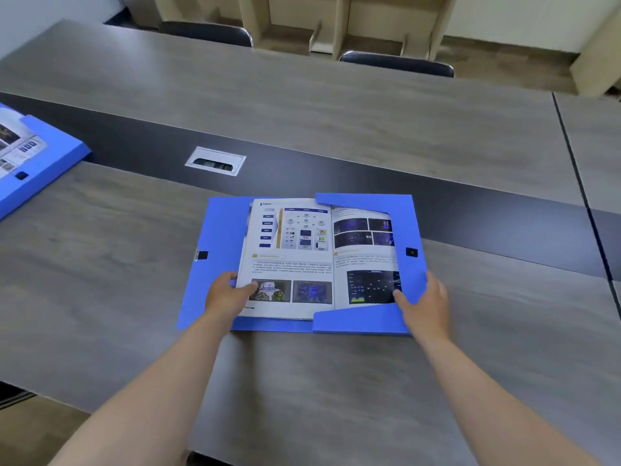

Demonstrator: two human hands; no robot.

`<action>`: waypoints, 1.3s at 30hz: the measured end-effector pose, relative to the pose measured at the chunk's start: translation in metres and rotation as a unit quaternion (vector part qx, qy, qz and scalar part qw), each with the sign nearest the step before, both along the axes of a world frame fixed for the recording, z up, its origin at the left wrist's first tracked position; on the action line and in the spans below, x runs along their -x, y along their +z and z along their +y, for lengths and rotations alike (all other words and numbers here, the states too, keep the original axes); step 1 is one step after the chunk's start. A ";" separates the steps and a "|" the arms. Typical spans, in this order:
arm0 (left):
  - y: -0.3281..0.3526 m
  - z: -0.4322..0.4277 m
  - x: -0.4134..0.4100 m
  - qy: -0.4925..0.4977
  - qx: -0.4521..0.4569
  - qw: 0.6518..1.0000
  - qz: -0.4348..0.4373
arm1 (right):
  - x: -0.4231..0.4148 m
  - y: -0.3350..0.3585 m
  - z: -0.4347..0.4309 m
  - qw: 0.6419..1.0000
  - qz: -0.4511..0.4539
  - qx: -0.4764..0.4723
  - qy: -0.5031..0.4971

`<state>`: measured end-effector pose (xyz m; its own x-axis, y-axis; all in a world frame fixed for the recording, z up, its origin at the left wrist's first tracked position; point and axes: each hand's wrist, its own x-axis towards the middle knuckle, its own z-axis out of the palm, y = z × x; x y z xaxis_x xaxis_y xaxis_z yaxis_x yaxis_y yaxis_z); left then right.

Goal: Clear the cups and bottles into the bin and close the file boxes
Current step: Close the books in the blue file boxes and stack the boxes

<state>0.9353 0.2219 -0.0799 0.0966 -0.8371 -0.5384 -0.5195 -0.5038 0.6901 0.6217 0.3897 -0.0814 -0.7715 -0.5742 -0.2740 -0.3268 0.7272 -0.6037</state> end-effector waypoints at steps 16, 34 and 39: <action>0.139 0.003 -0.042 -0.262 0.187 0.942 -0.098 | -0.042 0.013 0.038 0.999 -0.040 0.005 -0.029; 0.037 0.063 0.062 -0.432 0.041 0.880 -0.194 | -0.057 0.006 0.045 0.999 -0.022 0.020 -0.043; 0.022 0.031 0.005 -0.272 0.062 0.915 -0.292 | -0.057 0.005 0.045 0.999 -0.019 0.019 -0.047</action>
